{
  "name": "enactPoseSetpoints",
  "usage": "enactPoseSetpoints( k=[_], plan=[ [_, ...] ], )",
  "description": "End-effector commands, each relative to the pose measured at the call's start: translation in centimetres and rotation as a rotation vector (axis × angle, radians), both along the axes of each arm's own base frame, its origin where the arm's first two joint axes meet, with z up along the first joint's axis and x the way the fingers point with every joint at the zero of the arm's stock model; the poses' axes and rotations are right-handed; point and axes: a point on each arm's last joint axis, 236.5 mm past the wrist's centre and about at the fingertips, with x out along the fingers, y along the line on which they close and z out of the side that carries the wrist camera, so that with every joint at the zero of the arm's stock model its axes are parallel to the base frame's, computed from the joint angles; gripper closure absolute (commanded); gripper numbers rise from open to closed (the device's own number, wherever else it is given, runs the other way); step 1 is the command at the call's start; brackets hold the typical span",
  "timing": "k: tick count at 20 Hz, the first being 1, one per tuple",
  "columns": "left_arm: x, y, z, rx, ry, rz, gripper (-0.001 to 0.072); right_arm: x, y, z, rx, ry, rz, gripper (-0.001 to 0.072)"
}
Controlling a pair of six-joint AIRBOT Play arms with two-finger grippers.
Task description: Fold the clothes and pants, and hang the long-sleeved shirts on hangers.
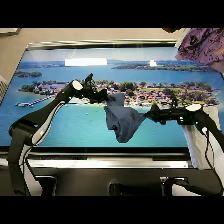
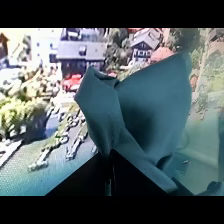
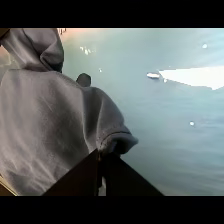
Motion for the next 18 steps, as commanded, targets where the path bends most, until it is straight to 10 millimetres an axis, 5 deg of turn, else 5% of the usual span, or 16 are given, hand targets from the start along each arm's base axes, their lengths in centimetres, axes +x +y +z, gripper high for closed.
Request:
enactPoseSetpoints(
  k=[1, 4, 6, 8, 11, 14, 18],
  plan=[
    [1.4, 0.5, 1.6, -0.009, -0.050, 0.005, 0.0690, 0.2, 0.0, 1.2, -0.004, -0.031, -0.006, 0.0682],
    [3.8, 2.8, 5.3, 0.014, -0.149, 0.024, 0.0692, 1.3, -0.8, 4.2, -0.053, -0.137, -0.018, 0.0683],
    [5.0, 5.7, 9.1, 0.081, -0.241, 0.020, 0.0693, 2.5, -1.4, 8.4, -0.104, -0.260, -0.003, 0.0683],
    [5.7, 9.2, 14.3, 0.175, -0.356, 0.022, 0.0694, 3.9, -2.3, 14.5, -0.180, -0.417, 0.003, 0.0683],
    [5.1, 15.2, 24.9, 0.317, -0.546, 0.114, 0.0694, 4.3, -3.7, 26.2, -0.304, -0.684, -0.019, 0.0683],
    [1.2, 20.6, 36.6, 0.426, -0.742, 0.277, 0.0693, 1.1, -4.8, 37.1, -0.424, -0.916, -0.071, 0.0683],
    [-8.7, 25.0, 48.1, 0.454, -0.910, 0.418, 0.0692, -6.7, -5.1, 46.9, -0.523, -1.152, -0.144, 0.0683]
  ],
)
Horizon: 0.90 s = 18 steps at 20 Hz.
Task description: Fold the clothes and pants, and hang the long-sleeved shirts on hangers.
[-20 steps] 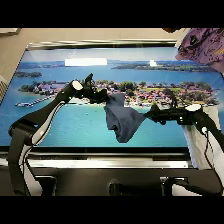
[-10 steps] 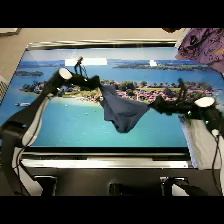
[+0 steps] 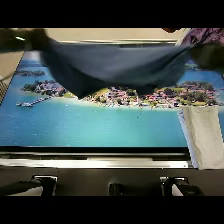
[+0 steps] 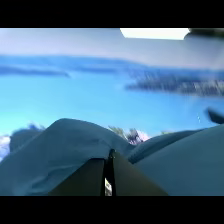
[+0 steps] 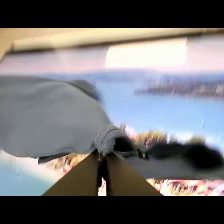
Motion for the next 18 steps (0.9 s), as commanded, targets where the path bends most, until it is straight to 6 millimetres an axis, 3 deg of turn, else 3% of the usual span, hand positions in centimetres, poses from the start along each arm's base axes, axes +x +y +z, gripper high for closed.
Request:
enactPoseSetpoints(
  k=[1, 4, 6, 9, 11, 13, 15, 18],
  plan=[
    [-9.3, 5.4, 9.2, 0.028, -0.162, 0.143, 0.0692, -7.7, -0.7, 8.2, -0.060, -0.218, -0.086, 0.0683],
    [-16.7, 8.1, 12.7, 0.026, -0.218, 0.208, 0.0692, -13.2, -1.5, 10.8, -0.031, -0.300, -0.167, 0.0683],
    [-20.4, 9.6, 14.3, 0.014, -0.262, 0.246, 0.0692, -15.4, -2.0, 11.7, -0.006, -0.336, -0.210, 0.0683],
    [-22.4, 10.4, 15.5, 0.016, -0.305, 0.265, 0.0692, -15.6, -2.1, 11.7, 0.033, -0.322, -0.219, 0.0683],
    [-20.8, 10.2, 14.2, 0.065, -0.269, 0.249, 0.0692, -13.5, -2.3, 10.5, 0.053, -0.256, -0.222, 0.0683],
    [-17.4, 9.6, 10.7, 0.126, -0.173, 0.229, 0.0691, -9.9, -2.4, 6.8, 0.063, -0.096, -0.207, 0.0682],
    [-13.0, 9.0, 5.6, 0.190, -0.038, 0.208, 0.0689, -5.8, -2.3, 0.5, 0.066, 0.158, -0.179, 0.0682],
    [-5.5, 8.7, -4.3, 0.284, 0.182, 0.180, 0.0689, 0.8, -2.7, -9.4, 0.098, 0.457, -0.163, 0.0682]
  ],
)
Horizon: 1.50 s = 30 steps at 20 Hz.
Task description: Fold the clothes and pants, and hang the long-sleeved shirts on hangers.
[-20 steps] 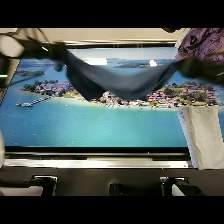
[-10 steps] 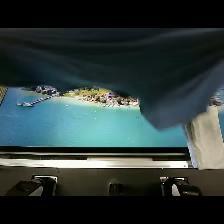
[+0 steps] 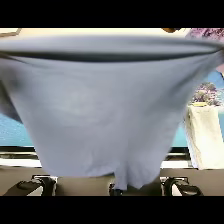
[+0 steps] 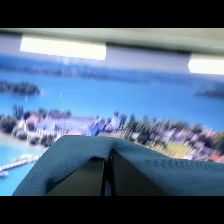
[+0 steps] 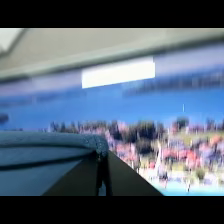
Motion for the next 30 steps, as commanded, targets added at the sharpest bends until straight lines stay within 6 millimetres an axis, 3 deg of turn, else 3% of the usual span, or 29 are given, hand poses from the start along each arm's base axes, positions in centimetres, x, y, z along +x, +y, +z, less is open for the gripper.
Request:
enactPoseSetpoints(
  k=[1, 4, 6, 9, 11, 12, 14, 15, 16, 17, 18, 19, 21, 23, 25, 27, 30],
  plan=[
    [7.6, -0.1, -10.9, 0.071, 0.232, -0.008, 0.0689, 6.7, -0.3, -11.9, 0.066, 0.330, 0.012, 0.0682],
    [14.3, -0.8, -21.9, 0.034, 0.382, -0.020, 0.0689, 12.9, 0.5, -21.8, 0.093, 0.448, -0.010, 0.0682],
    [16.9, -1.2, -29.3, 0.006, 0.476, -0.025, 0.0689, 16.4, 1.8, -28.1, 0.088, 0.497, -0.018, 0.0681],
    [17.6, -1.3, -38.3, 0.018, 0.625, -0.023, 0.0689, 20.1, 3.9, -35.3, 0.121, 0.525, -0.053, 0.0681],
    [17.3, -1.3, -41.5, 0.021, 0.685, -0.022, 0.0689, 21.1, 4.7, -38.6, 0.174, 0.560, -0.098, 0.0680],
    [17.2, -1.2, -42.2, 0.023, 0.696, -0.022, 0.0689, 21.2, 4.9, -39.6, 0.212, 0.586, -0.119, 0.0671],
    [17.2, -1.1, -42.2, 0.022, 0.697, -0.019, 0.0686, 21.1, 4.9, -40.2, 0.245, 0.612, -0.145, 0.0534],
    [17.1, -0.9, -41.8, 0.021, 0.701, -0.015, 0.0584, 20.9, 5.1, -39.9, 0.246, 0.619, -0.137, 0.0490],
    [16.9, -0.5, -41.2, 0.019, 0.710, -0.008, 0.0264, 20.5, 5.1, -39.4, 0.247, 0.637, -0.126, 0.0480],
    [16.7, 0.0, -40.2, 0.023, 0.718, -0.001, -0.0013, 20.0, 4.9, -38.6, 0.254, 0.665, -0.112, 0.0415],
    [16.3, 0.9, -38.8, 0.036, 0.725, 0.000, -0.0013, 19.4, 4.4, -37.6, 0.264, 0.689, -0.099, 0.0322],
    [16.0, 2.1, -37.2, 0.039, 0.723, 0.020, -0.0013, 18.6, 3.3, -36.5, 0.271, 0.713, -0.095, 0.0291],
    [14.8, 5.3, -33.8, 0.014, 0.702, 0.082, -0.0013, 16.4, -0.7, -34.2, 0.234, 0.738, -0.071, 0.0290],
    [12.6, 9.1, -31.0, -0.033, 0.682, 0.156, -0.0013, 12.4, -4.9, -33.4, 0.169, 0.805, -0.001, 0.0293],
    [8.9, 12.3, -29.8, -0.103, 0.688, 0.222, -0.0013, 7.6, -7.5, -34.2, 0.194, 0.892, 0.057, 0.0296],
    [4.3, 14.5, -30.5, -0.182, 0.709, 0.289, -0.0013, 4.7, -7.2, -35.2, 0.352, 0.858, 0.082, 0.0310],
    [-1.6, 16.2, -32.6, -0.264, 0.725, 0.382, -0.0013, 0.2, -5.0, -39.2, 0.451, 0.890, 0.108, 0.0309]
  ],
)
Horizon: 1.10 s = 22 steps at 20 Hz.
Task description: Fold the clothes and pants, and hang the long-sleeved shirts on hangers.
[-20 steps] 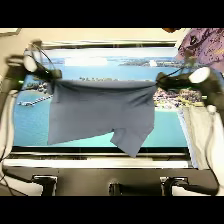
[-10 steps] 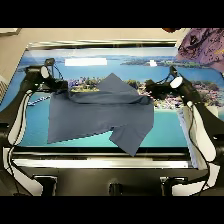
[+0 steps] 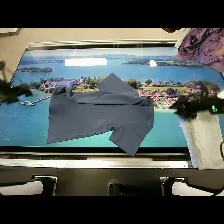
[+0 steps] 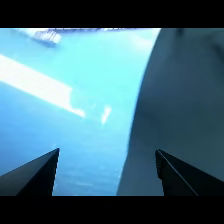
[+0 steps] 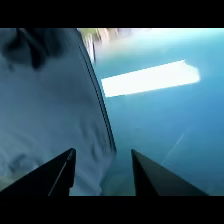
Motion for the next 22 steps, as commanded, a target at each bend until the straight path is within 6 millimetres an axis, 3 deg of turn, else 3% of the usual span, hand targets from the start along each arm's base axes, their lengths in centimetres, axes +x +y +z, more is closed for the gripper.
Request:
enactPoseSetpoints(
  k=[1, 3, 5, 14, 20, 22],
  plan=[
    [-6.8, 1.7, -1.9, -0.057, 0.015, 0.128, -0.0013, -4.6, 2.6, -2.9, 0.144, -0.008, 0.018, 0.0306],
    [-9.0, 1.6, -3.3, -0.071, 0.053, 0.150, -0.0013, -4.6, 3.8, -4.1, 0.199, -0.037, -0.005, 0.0299],
    [-9.8, 1.3, -4.1, -0.084, 0.086, 0.153, -0.0013, -4.5, 4.4, -5.0, 0.239, -0.038, -0.014, 0.0299],
    [-9.9, 1.1, -4.3, -0.091, 0.090, 0.156, -0.0013, -3.8, 5.6, -7.1, 0.334, -0.027, -0.019, 0.0289],
    [-9.9, 1.2, -4.3, -0.103, 0.089, 0.201, -0.0013, -3.2, 9.1, -9.0, 0.242, -0.006, 0.053, 0.0291],
    [-10.3, 1.4, -4.5, -0.100, 0.096, 0.189, -0.0013, -3.1, 9.5, -9.2, 0.228, -0.009, 0.061, 0.0360]
  ],
)
